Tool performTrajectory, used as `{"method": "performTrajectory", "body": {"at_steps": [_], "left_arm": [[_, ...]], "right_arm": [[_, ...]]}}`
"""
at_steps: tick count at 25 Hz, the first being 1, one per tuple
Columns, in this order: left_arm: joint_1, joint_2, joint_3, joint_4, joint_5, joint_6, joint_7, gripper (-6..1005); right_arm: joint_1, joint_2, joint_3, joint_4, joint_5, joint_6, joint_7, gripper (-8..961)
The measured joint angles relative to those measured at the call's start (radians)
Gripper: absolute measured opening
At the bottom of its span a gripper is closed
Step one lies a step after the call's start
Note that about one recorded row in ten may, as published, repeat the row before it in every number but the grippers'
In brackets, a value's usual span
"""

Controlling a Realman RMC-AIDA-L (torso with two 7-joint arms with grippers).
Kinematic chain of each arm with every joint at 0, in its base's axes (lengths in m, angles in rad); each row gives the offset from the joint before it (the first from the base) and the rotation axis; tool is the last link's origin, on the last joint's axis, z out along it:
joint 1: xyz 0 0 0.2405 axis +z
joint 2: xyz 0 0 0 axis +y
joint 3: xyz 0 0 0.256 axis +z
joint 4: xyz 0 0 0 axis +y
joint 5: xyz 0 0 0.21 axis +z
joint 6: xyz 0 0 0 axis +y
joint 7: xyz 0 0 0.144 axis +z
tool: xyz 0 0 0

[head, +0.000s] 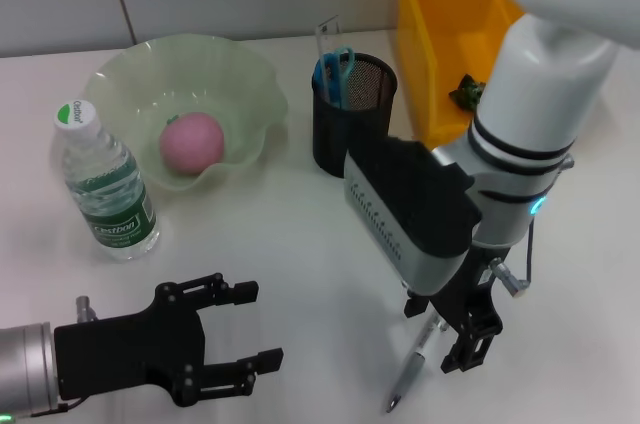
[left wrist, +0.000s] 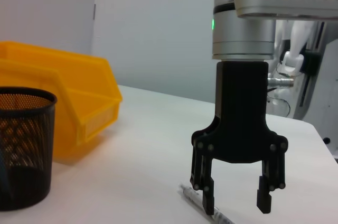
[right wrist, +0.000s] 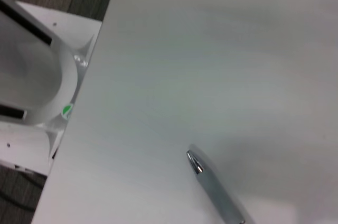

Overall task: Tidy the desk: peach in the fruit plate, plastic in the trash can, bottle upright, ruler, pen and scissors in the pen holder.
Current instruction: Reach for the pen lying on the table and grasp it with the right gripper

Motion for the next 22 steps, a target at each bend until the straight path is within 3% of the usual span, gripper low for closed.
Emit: {"method": "performTrajectory", "body": {"at_steps": [17,22], "left_arm": [[-0.002,-0.004,-0.011,-0.009,0.004,-0.003,-0.008,785],[-0.002,-0.006,-0.011,-0.009,-0.001,-0.005,-0.010,785]], "right_arm": [[0.012,0.004,-0.102,0.031,0.006,0.081,-0.040,684],[0.012,0.005,-0.117,0.037,0.006,0.089,-0.040,526]]}}
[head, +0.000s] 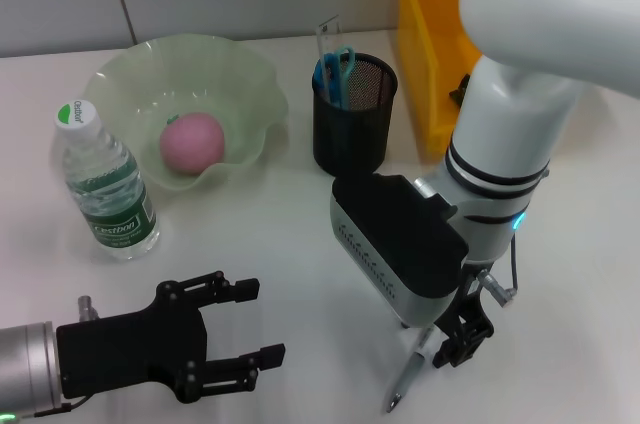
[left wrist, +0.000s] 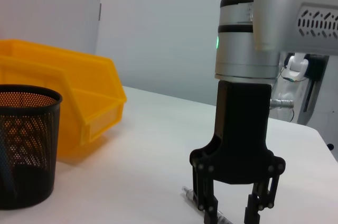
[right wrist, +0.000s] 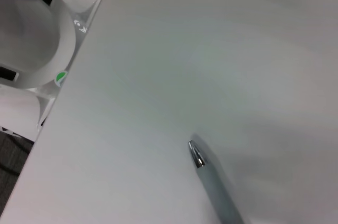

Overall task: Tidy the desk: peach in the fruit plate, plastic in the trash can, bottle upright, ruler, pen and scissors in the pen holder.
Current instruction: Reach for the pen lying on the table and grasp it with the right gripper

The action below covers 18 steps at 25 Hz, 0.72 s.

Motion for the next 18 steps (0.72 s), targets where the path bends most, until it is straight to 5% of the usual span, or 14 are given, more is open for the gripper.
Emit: {"method": "performTrajectory", "body": {"at_steps": [18], "left_arm": [[-0.007,-0.003,-0.012,0.000,-0.003,0.009,-0.002,785]], "right_arm": [[0.000,0.000,-0.027,0.013,-0.002,0.037,0.000,376]]}}
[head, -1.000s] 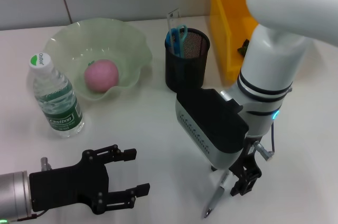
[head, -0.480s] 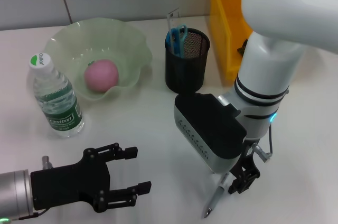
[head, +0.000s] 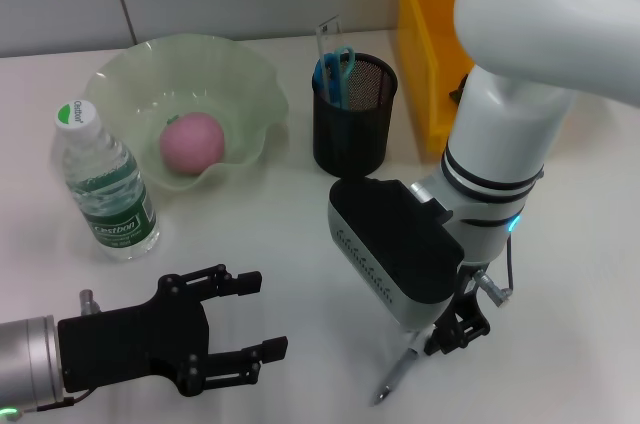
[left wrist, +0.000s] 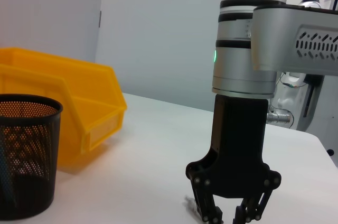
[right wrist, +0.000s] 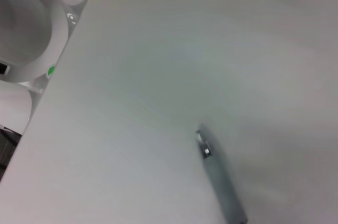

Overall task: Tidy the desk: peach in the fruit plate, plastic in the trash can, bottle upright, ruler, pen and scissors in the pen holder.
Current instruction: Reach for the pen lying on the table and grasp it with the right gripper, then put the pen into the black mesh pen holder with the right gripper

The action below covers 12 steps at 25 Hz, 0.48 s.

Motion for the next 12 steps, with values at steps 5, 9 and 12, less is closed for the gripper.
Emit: {"method": "performTrajectory", "body": {"at_steps": [5,9,12], "left_arm": [[0.000,0.000,-0.001,0.002,-0.001,0.001,-0.010,785],[0.000,0.000,-0.001,0.006,-0.002,0.005,-0.030,785],[0.003,0.000,-0.012,0.007,-0.002,0.015,-0.038,785]], "right_arm": [[0.001,0.000,0.001,-0.005,-0.003,0.001,-0.001,268],[0.006,-0.003,0.020,-0.017,-0.004,-0.004,-0.001,182],[0.006,-0.005,0.057,-0.045,-0.004,-0.036,-0.002,121]]}}
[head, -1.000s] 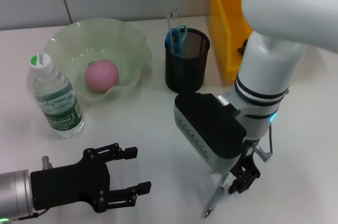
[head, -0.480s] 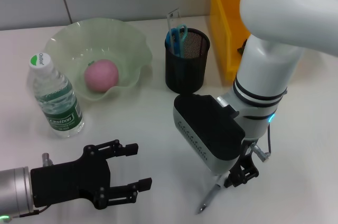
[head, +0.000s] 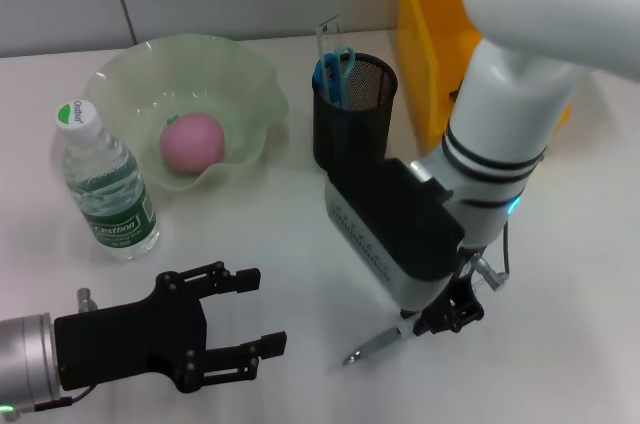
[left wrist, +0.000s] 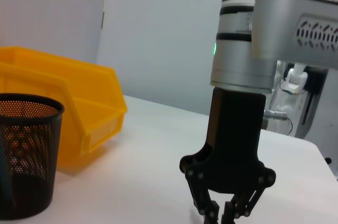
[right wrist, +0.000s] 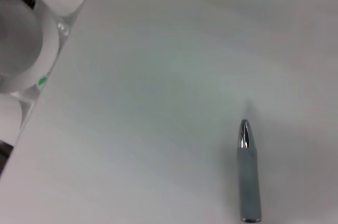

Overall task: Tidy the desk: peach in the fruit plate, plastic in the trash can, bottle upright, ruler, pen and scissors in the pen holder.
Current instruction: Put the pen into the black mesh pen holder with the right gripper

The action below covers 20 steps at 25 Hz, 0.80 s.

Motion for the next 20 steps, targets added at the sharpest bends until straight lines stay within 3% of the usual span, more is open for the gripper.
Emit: {"method": "performTrajectory", "body": {"at_steps": [4,7,8,13,20], "left_arm": [[0.005,0.000,-0.038,0.000,0.000,0.027,-0.001,785],[0.008,0.000,-0.083,-0.005,0.000,0.045,-0.001,785],[0.010,0.000,-0.096,-0.008,0.000,0.046,0.001,785],[0.021,-0.004,-0.158,-0.022,0.000,0.053,0.014,785],[0.031,-0.008,-0.161,-0.033,0.002,0.062,0.021,785]], "right_arm": [[-0.011,0.000,0.100,-0.071,0.000,-0.080,0.000,121],[-0.048,0.000,0.255,-0.167,0.010,-0.172,0.005,121],[-0.048,0.000,0.255,-0.167,0.010,-0.172,0.005,121],[-0.110,-0.001,0.446,-0.224,0.069,-0.221,0.026,120],[-0.241,-0.004,0.706,-0.330,0.300,-0.277,0.035,120]]}}
